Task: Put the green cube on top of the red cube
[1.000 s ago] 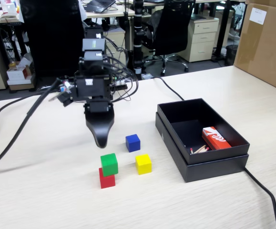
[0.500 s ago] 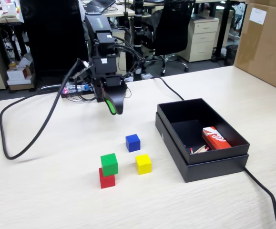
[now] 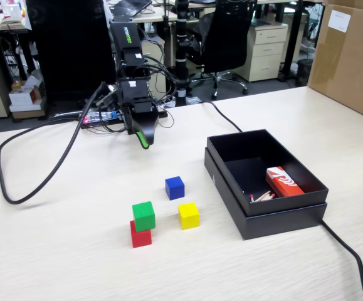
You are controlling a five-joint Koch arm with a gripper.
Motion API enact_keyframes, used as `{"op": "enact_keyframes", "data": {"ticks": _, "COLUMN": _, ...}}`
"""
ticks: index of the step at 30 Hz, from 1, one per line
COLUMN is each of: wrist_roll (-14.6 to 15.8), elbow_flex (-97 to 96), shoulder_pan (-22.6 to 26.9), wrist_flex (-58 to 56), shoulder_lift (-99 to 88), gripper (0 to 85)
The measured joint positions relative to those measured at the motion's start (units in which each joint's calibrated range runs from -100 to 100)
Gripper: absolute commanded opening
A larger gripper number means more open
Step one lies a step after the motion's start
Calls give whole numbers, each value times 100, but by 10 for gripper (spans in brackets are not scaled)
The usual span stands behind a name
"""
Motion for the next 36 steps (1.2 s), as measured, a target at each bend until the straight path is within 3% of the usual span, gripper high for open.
{"op": "enact_keyframes", "data": {"ticks": 10, "wrist_roll": -54, "elbow_flex": -1853, "shoulder_pan": -63, "wrist_flex": 1076, "shoulder_lift": -1217, "gripper": 501}}
{"op": "enact_keyframes", "data": {"ticks": 15, "wrist_roll": -264, "elbow_flex": -2748, "shoulder_pan": -59, "wrist_flex": 2609, "shoulder_lift": -1333, "gripper": 499}}
{"op": "enact_keyframes", "data": {"ticks": 19, "wrist_roll": -293, "elbow_flex": -3140, "shoulder_pan": -44, "wrist_flex": 3043, "shoulder_lift": -1346, "gripper": 495}}
{"op": "enact_keyframes", "data": {"ticks": 36, "wrist_roll": -376, "elbow_flex": -3213, "shoulder_pan": -63, "wrist_flex": 3144, "shoulder_lift": -1346, "gripper": 488}}
